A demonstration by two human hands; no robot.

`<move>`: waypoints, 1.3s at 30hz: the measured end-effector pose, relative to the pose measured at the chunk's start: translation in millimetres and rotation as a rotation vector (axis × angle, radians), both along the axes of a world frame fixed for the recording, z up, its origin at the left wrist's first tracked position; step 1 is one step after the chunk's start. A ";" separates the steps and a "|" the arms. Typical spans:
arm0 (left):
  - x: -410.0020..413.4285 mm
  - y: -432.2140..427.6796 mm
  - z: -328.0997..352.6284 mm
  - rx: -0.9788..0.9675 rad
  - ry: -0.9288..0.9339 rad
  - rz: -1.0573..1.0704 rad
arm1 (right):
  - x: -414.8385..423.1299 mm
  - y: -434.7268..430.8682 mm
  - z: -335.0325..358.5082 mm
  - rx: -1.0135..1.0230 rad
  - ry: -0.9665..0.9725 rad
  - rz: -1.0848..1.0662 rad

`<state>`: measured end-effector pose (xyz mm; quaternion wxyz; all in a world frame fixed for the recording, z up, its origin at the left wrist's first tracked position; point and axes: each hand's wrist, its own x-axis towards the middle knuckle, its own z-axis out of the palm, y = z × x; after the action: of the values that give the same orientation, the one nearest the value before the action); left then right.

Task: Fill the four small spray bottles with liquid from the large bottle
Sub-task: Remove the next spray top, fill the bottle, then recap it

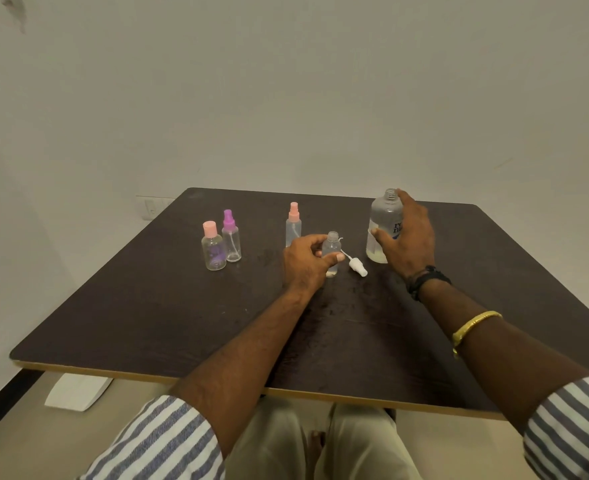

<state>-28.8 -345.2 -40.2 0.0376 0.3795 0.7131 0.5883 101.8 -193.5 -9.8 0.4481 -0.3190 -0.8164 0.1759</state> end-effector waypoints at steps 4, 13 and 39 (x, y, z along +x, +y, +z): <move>-0.8 0.6 -0.1 -0.010 0.011 -0.002 | -1.4 1.0 -4.8 -0.033 0.001 -0.018; -0.7 2.5 -2.0 -0.011 0.027 0.007 | 0.9 9.2 -6.9 -0.047 0.023 -0.055; -3.2 1.3 -6.8 0.011 -0.003 -0.008 | -14.7 -31.7 -9.4 0.155 -0.369 0.095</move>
<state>-32.0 -343.8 -47.0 0.0388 0.3816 0.7083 0.5927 87.1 -225.1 -19.3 0.3055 -0.2716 -0.9098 0.0721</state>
